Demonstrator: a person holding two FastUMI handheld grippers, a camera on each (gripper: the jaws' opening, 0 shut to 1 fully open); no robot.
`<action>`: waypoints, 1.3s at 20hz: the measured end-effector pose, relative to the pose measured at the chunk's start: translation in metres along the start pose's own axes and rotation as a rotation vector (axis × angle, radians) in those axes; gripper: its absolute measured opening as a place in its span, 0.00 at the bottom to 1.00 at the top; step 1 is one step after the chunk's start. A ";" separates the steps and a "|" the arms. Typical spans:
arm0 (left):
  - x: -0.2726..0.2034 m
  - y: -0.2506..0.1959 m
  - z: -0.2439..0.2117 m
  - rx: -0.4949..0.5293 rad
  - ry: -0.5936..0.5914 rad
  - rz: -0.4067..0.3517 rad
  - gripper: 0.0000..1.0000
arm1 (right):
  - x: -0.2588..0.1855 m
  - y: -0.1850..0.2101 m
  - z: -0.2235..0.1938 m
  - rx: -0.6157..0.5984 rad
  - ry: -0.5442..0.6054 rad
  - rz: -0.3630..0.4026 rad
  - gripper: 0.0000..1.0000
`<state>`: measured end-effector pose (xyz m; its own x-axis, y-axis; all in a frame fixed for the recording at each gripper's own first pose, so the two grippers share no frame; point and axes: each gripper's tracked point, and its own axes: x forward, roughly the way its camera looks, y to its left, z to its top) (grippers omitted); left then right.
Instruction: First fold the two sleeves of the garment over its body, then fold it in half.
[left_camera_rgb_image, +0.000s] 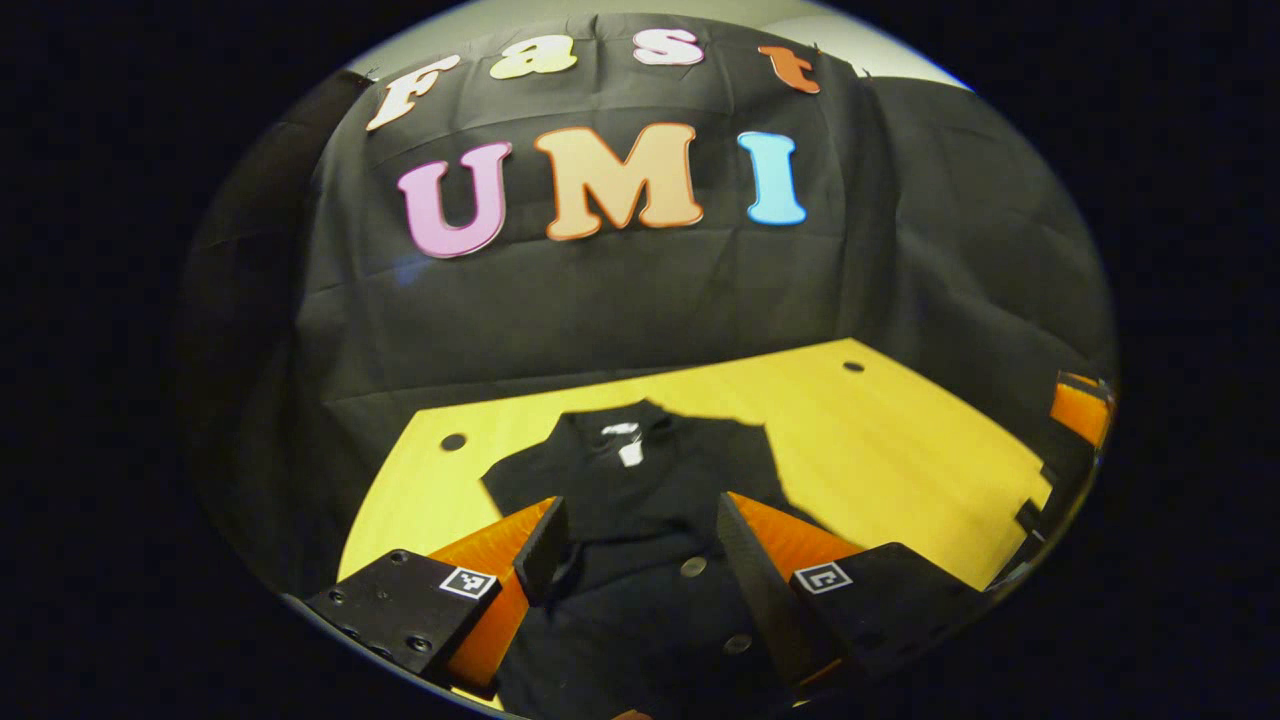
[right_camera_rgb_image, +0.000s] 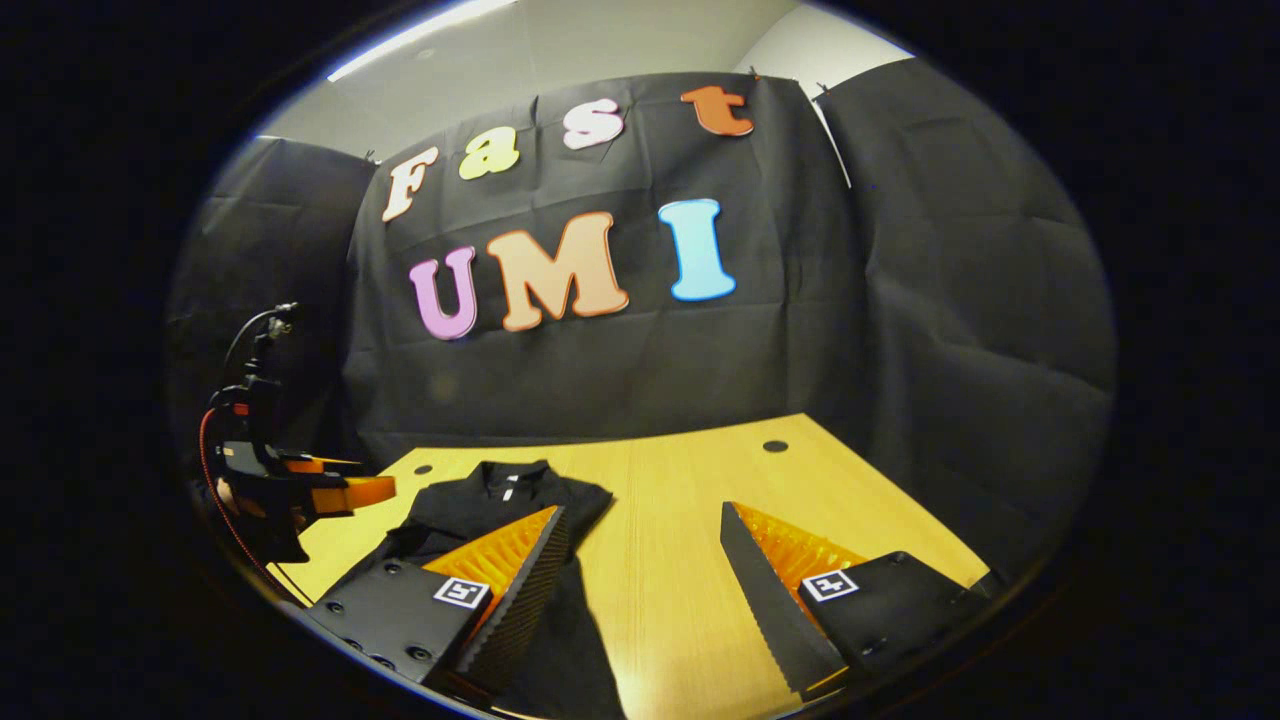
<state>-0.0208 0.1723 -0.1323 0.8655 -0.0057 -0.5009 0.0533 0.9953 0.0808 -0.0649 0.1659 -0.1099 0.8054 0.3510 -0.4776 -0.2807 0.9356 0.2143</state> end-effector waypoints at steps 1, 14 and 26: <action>-0.012 0.012 -0.016 -0.010 0.024 0.020 0.92 | -0.001 0.007 -0.009 -0.013 0.022 0.011 0.97; -0.102 0.059 -0.197 -0.104 0.330 0.105 0.93 | -0.032 0.026 -0.165 -0.094 0.399 0.010 0.93; -0.106 0.062 -0.261 -0.186 0.412 0.078 0.93 | -0.039 0.039 -0.252 -0.160 0.602 -0.048 0.98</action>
<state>-0.2390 0.2594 -0.2990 0.5915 0.0715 -0.8031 -0.1270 0.9919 -0.0052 -0.2389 0.1988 -0.2973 0.3964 0.2246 -0.8902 -0.3634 0.9288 0.0726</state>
